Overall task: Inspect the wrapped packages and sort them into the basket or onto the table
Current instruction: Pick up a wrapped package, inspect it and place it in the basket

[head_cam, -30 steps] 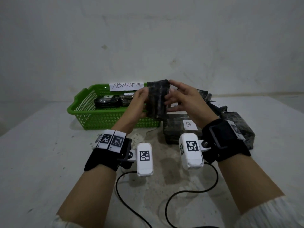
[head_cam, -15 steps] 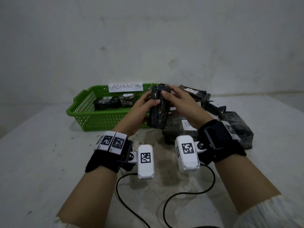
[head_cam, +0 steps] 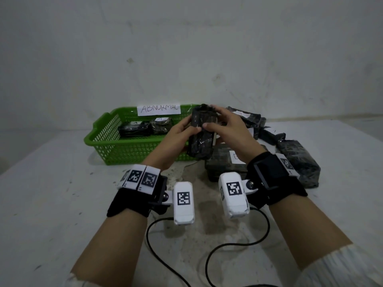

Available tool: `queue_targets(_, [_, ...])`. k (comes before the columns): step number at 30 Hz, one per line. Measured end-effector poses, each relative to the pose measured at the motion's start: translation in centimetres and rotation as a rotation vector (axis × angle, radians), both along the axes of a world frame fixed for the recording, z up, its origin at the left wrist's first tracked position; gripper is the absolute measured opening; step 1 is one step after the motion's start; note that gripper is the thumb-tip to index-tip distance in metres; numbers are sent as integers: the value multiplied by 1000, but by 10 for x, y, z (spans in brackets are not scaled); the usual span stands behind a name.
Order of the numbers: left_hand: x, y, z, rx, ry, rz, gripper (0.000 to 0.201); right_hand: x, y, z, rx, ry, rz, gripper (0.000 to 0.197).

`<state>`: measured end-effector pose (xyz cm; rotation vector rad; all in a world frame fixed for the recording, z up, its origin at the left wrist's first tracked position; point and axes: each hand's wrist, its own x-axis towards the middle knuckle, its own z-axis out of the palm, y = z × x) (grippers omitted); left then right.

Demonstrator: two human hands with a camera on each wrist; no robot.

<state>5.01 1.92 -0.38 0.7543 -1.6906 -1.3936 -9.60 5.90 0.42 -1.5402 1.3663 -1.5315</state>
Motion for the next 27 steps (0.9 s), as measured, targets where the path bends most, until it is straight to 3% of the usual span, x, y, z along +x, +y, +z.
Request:
queue_targets(7, [1,-2,-1,14,18,-2,41,-2,-3,-1,119,9,77,78])
queue_targets(12, [4,-2,-1,44,10,-64,50,1,-3,-2,77,47,21,88])
queue_targets(18, [3,-4,-1,79,93,-38,51,0,-1,-3,107,138,149,110])
queue_targets(23, [2,-4,-1,101,197,24,63,-1,-4,-5,111,168,136,105])
queue_targets(27, [3,-7,0,166,293,78,37,-1,3,-2,92,350,149,66])
